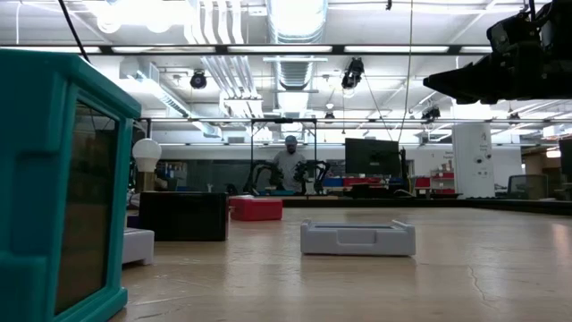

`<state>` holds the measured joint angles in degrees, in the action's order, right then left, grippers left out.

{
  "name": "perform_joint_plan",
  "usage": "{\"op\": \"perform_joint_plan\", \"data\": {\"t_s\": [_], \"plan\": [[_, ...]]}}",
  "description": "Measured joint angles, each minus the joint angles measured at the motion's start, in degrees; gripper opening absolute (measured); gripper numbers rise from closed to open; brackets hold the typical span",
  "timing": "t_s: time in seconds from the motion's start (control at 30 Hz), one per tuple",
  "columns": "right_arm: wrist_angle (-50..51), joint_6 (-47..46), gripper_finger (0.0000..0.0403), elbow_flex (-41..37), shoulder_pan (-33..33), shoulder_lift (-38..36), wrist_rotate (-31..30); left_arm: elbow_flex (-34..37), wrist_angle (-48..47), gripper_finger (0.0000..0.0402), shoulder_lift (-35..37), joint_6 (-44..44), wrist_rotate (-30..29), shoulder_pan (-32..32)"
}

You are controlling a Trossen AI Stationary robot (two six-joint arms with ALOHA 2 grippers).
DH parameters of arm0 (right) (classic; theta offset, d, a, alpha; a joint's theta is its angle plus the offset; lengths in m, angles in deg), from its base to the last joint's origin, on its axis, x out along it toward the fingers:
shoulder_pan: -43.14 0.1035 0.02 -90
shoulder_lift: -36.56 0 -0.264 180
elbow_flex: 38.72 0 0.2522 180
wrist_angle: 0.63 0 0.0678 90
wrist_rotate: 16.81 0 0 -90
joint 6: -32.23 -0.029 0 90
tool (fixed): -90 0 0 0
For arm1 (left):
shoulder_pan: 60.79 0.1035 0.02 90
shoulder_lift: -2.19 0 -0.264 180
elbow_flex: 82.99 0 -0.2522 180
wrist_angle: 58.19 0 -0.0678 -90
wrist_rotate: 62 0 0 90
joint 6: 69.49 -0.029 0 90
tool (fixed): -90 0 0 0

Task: Pick & Place Office items
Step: Put the left white pink charger adapter into the orange bin, then put the white pink charger adapter into the orange bin

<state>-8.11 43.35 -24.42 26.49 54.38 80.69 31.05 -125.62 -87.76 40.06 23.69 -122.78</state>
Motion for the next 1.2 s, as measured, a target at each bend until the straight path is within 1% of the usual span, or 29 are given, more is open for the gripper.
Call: {"op": "perform_joint_plan", "data": {"t_s": [0.47, 0.97, 1.2], "plan": [[-0.02, 0.0, 0.0139, 0.0, 0.0, -0.02, 0.0, 0.0, 0.2, 0.0151, -0.46, -0.94, -0.36, 0.0], [0.0, 0.0, 0.0139, 0.0, 0.0, 0.0, -0.02, 0.04, 0.27, 0.0219, -0.22, -0.74, -0.14, 0.0], [0.0, 0.0, 0.0139, 0.0, 0.0, -0.01, 0.0, 0.04, 0.27, 0.0224, -0.2, -0.72, -0.14, 0.0]]}}
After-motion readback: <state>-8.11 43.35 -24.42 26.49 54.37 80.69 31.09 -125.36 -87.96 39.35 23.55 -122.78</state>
